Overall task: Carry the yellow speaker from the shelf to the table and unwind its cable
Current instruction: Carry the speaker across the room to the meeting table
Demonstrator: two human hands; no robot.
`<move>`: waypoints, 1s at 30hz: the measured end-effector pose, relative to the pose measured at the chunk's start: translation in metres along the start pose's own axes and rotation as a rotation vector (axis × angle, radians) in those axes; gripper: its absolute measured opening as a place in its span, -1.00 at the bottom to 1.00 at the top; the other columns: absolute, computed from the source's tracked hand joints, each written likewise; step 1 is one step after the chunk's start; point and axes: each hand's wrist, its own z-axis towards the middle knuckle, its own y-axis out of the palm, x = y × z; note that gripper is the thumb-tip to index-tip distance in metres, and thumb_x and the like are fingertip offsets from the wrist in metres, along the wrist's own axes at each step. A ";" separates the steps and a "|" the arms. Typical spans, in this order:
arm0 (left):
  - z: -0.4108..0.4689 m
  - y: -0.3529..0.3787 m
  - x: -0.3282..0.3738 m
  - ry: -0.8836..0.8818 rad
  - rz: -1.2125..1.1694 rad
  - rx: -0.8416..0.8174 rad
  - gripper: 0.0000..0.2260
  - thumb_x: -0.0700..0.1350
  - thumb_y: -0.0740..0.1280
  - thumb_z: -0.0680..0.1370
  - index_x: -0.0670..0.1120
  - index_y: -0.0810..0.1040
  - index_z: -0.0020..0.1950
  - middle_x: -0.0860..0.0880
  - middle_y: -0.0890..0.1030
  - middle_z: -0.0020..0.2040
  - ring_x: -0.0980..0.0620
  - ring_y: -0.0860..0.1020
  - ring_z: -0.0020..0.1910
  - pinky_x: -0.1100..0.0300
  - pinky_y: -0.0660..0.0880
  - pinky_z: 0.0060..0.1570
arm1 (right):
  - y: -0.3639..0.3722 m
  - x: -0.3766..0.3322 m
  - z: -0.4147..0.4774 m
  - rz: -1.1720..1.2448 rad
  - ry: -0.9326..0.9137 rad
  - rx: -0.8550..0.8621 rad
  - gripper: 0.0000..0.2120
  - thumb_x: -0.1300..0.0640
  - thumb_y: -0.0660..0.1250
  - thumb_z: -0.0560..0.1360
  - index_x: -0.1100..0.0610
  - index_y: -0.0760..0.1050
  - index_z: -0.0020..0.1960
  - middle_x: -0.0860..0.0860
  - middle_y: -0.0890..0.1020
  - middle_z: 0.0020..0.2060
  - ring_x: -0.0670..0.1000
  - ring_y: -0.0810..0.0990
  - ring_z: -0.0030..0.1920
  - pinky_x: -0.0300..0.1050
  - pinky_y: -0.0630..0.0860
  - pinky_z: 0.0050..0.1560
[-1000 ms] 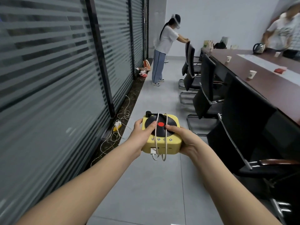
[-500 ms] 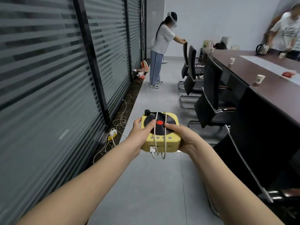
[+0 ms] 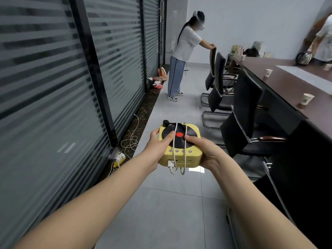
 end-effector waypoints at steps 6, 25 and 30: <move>0.094 -0.005 0.027 0.013 0.007 -0.021 -0.45 0.12 0.35 0.49 0.10 0.23 0.43 -0.03 0.55 0.22 -0.13 0.57 0.17 -0.16 0.50 0.20 | 0.011 -0.030 0.091 0.005 -0.014 0.040 -0.41 0.15 0.51 0.30 0.23 0.46 0.29 0.24 0.65 0.10 0.22 0.65 -0.02 0.09 0.61 -0.03; 0.354 -0.027 0.118 0.006 0.050 -0.073 -0.45 0.15 0.34 0.48 0.13 0.23 0.41 -0.03 0.55 0.22 -0.14 0.58 0.15 -0.16 0.52 0.17 | 0.053 -0.139 0.329 0.026 -0.018 0.095 -0.32 0.12 0.55 0.24 0.20 0.44 0.31 0.21 0.65 0.09 0.21 0.67 -0.03 0.04 0.62 -0.13; 0.429 -0.010 0.132 -0.012 0.046 -0.077 -0.44 0.16 0.34 0.48 0.13 0.22 0.43 -0.03 0.55 0.23 -0.13 0.57 0.16 -0.15 0.51 0.18 | 0.040 -0.168 0.397 0.018 0.015 0.078 -0.39 0.13 0.51 0.31 0.20 0.43 0.31 0.20 0.65 0.09 0.18 0.67 -0.09 0.01 0.61 -0.20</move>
